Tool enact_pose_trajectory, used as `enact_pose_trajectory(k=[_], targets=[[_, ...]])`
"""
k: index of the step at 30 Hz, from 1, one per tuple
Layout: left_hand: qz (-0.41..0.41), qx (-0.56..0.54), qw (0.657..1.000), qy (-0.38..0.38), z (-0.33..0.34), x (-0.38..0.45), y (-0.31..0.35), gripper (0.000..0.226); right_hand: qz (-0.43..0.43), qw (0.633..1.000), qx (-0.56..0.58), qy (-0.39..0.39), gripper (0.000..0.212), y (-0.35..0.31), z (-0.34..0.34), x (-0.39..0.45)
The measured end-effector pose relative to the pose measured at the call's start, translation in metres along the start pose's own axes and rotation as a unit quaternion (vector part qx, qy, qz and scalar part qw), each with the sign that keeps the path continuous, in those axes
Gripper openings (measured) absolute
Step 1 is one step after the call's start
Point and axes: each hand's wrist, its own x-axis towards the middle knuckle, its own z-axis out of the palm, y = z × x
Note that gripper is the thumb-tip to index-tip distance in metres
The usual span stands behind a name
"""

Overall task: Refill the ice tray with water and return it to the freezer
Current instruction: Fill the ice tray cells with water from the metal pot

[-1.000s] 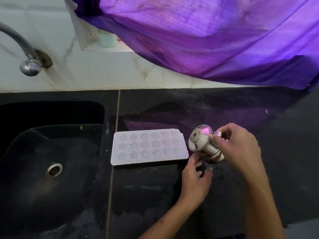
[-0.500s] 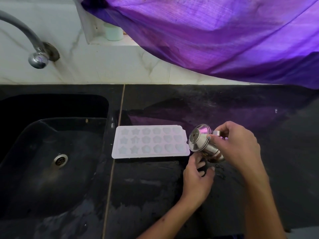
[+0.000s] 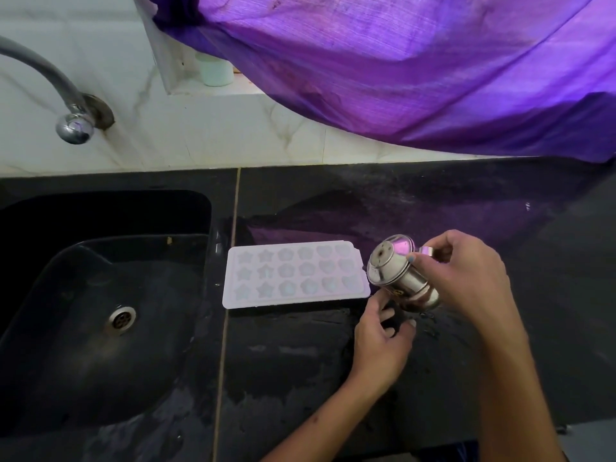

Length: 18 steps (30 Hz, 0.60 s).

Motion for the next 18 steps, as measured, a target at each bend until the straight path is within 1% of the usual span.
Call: enact_pose_trajectory(k=[8,18], targets=[[0.017,0.022,0.999,-0.021,-0.014,-0.003,0.004,0.058,0.012,1.0,0.024,0.017,0.021,-0.011,0.0,-0.003],[0.004,0.034,0.999,-0.04,-0.032,-0.001,0.004,0.058,0.003,1.0,-0.013,0.01,0.02,-0.03,0.015,-0.005]])
